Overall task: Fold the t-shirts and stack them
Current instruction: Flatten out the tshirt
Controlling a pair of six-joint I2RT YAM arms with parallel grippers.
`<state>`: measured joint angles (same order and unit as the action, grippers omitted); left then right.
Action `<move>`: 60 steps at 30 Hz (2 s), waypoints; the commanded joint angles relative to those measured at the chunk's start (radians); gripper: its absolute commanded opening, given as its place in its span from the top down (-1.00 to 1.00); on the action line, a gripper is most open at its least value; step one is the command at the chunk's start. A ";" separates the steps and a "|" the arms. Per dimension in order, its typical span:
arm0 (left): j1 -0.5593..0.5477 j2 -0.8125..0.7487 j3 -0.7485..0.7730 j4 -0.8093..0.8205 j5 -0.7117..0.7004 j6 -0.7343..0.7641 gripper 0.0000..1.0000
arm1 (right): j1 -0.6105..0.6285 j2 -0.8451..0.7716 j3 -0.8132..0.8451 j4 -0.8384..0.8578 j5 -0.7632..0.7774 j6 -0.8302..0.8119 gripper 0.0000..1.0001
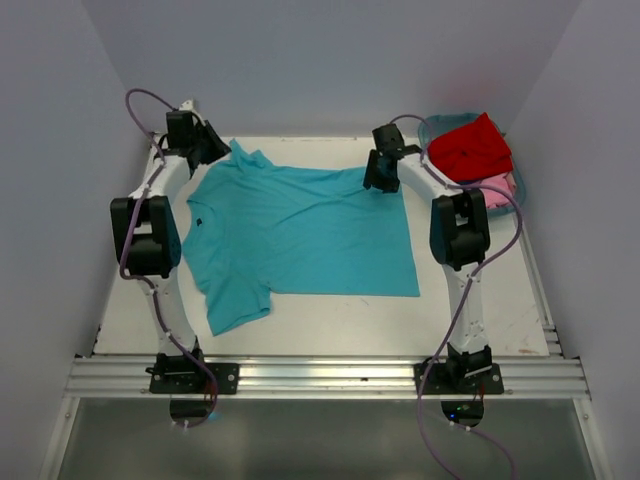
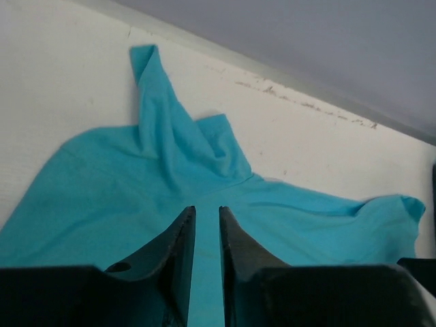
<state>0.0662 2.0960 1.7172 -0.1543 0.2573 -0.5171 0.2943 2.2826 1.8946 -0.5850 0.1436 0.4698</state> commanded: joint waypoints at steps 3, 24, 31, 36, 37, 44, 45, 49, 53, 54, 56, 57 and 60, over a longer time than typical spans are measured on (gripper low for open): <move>0.006 -0.022 -0.158 -0.014 0.002 0.032 0.67 | -0.004 0.132 0.210 -0.150 0.043 -0.013 0.21; -0.012 0.145 -0.065 -0.127 -0.063 0.083 1.00 | -0.104 0.388 0.550 -0.259 0.027 0.052 1.00; -0.009 0.216 0.154 -0.189 -0.050 0.121 1.00 | -0.132 0.281 0.385 -0.035 -0.088 0.036 1.00; -0.009 0.197 0.200 -0.163 -0.023 0.152 1.00 | -0.129 0.079 0.091 0.315 -0.162 0.039 0.96; -0.008 0.188 0.206 -0.159 -0.012 0.150 1.00 | -0.129 0.030 0.030 0.383 -0.174 0.044 0.95; -0.022 -0.086 0.087 -0.062 0.001 0.144 0.82 | -0.127 -0.308 -0.290 0.738 -0.213 0.079 0.64; -0.031 -0.187 0.053 -0.062 -0.016 0.141 0.64 | -0.127 -0.345 -0.337 0.741 -0.216 0.075 0.50; -0.057 -0.469 -0.266 -0.140 -0.107 0.082 0.19 | -0.109 -0.523 -0.436 0.602 -0.173 0.020 -0.61; -0.117 -0.709 -0.571 -0.273 -0.124 0.020 -0.05 | -0.087 -0.714 -0.557 0.401 -0.147 -0.013 -0.71; -0.127 -0.779 -0.623 -0.354 -0.125 0.009 -0.05 | -0.084 -0.745 -0.618 0.333 -0.147 -0.013 -0.71; -0.134 -0.849 -0.770 -0.418 -0.110 -0.027 -0.05 | -0.075 -0.810 -0.681 0.282 -0.128 -0.016 -0.71; -0.141 -0.925 -0.821 -0.456 -0.093 -0.043 -0.02 | -0.072 -0.872 -0.750 0.246 -0.115 -0.010 -0.71; -0.170 -1.086 -0.982 -0.501 -0.050 -0.139 0.04 | -0.054 -0.993 -0.862 0.219 -0.096 0.003 -0.71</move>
<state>-0.0799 1.1107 0.8440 -0.4858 0.1719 -0.5461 0.2276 1.3640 1.1305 -0.2218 0.0006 0.4805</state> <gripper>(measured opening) 0.487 0.855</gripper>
